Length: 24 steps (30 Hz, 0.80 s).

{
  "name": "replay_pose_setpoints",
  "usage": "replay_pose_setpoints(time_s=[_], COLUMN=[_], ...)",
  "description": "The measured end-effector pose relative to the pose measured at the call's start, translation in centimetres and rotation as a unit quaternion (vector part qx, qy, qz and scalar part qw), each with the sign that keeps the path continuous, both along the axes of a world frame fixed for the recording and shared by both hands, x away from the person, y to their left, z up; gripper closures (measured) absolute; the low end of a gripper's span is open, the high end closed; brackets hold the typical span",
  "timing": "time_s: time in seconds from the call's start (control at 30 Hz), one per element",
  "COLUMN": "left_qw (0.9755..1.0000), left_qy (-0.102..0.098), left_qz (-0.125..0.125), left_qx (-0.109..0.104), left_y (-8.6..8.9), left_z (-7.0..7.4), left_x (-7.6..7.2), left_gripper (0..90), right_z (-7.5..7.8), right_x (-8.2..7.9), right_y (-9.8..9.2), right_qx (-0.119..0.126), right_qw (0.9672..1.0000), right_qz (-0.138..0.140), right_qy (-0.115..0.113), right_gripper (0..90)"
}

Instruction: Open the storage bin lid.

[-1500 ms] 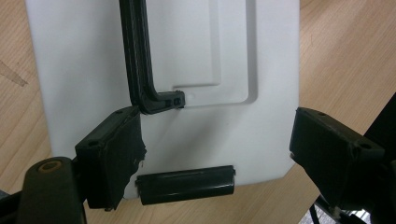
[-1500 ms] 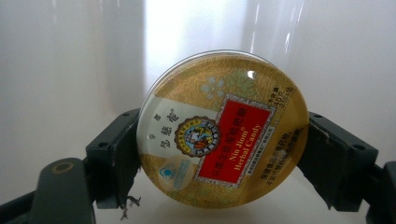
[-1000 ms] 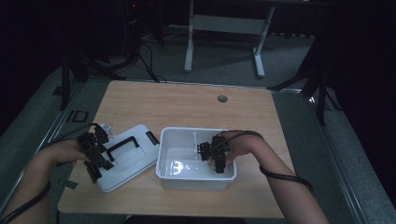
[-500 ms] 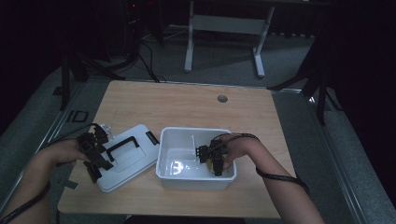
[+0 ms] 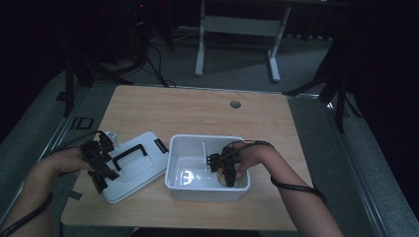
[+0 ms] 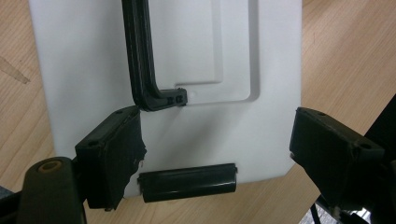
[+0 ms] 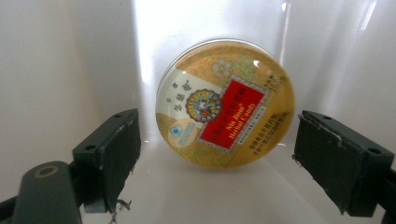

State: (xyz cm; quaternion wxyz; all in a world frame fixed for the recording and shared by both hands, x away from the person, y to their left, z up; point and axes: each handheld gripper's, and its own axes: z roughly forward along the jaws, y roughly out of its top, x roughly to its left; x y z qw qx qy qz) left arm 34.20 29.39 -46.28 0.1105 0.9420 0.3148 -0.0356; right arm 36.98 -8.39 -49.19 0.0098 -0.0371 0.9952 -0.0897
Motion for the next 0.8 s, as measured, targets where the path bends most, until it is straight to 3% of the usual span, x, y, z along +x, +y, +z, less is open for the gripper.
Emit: replay_pose_setpoints(time_s=[0.17, 0.4, 0.8], left_qw=[1.0000, 1.0000, 1.0000], left_qy=[0.000, -0.001, -0.002], left_qz=[-0.001, 0.000, -0.002], left_qx=[0.002, 0.000, 0.002], left_y=[0.0, -0.1, -0.1], left_z=[0.1, 0.2, 0.3], left_x=[0.0, 0.0, 0.0], left_gripper=[16.7, 16.7, 16.7], right_z=[1.4, 4.6, 8.0], right_x=[0.0, 0.0, -0.4], right_y=[-0.1, -0.6, -2.4], right_qx=[0.016, 0.059, 0.070], right_qw=[0.9998, 0.9981, 0.9963], right_qz=[-0.002, -0.011, -0.012], right_qy=[-0.008, -0.019, -0.049], right_gripper=[14.4, 13.6, 15.2])
